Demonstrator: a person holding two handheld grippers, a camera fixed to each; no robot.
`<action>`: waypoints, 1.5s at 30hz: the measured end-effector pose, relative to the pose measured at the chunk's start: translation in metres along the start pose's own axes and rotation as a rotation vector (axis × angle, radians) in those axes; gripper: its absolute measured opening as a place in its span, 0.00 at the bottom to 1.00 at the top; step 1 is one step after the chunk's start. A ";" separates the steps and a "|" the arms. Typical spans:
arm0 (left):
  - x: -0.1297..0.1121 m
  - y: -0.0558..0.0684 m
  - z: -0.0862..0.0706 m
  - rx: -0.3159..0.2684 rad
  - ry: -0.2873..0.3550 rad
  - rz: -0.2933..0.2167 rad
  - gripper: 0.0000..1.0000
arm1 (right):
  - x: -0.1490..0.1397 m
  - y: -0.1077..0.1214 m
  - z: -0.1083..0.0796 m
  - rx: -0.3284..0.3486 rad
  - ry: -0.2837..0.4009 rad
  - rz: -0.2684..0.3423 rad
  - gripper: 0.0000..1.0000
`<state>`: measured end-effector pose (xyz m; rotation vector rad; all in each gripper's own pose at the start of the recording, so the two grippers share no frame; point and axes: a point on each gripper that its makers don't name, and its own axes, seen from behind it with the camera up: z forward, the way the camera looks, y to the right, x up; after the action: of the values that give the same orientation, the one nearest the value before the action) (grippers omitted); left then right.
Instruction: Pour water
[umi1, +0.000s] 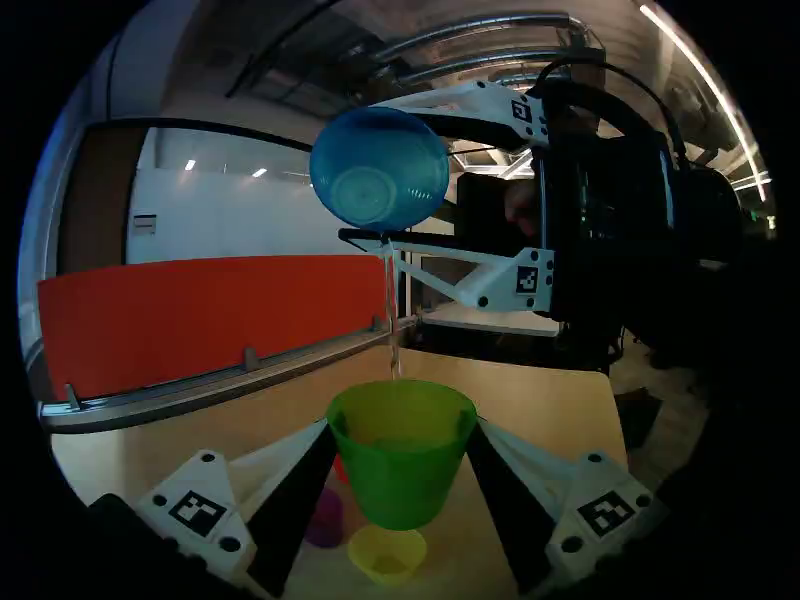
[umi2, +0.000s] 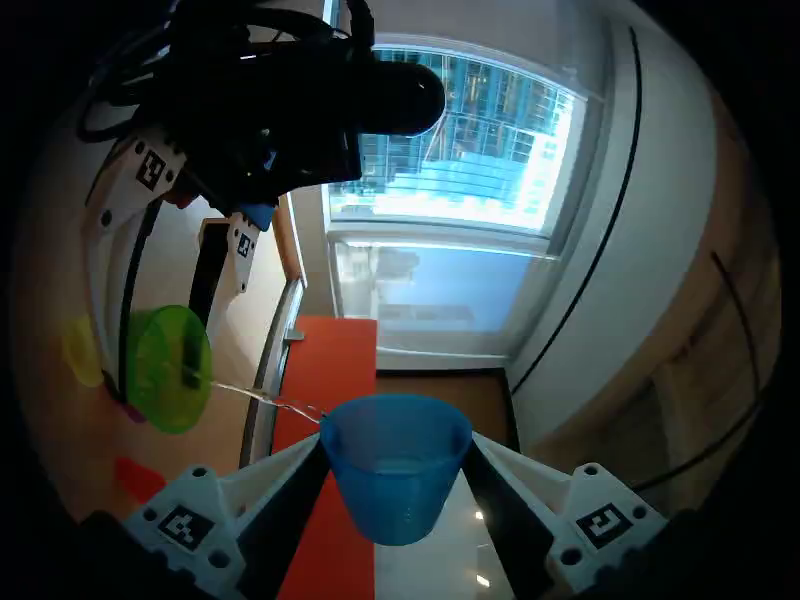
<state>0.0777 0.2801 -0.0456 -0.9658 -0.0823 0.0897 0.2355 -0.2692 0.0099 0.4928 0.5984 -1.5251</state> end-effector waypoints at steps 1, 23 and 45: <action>0.000 0.000 0.000 0.000 -0.001 0.000 0.86 | 0.000 0.000 0.000 -0.001 0.001 -0.004 0.89; -0.002 -0.005 0.004 0.002 0.001 -0.007 0.86 | 0.006 0.004 -0.002 -0.017 0.014 -0.025 0.89; 0.000 -0.008 -0.003 0.012 -0.003 0.008 0.86 | 0.002 -0.016 -0.022 0.013 0.007 0.693 0.89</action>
<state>0.0787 0.2734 -0.0406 -0.9537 -0.0812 0.0989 0.2179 -0.2565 -0.0069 0.6343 0.3640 -0.8679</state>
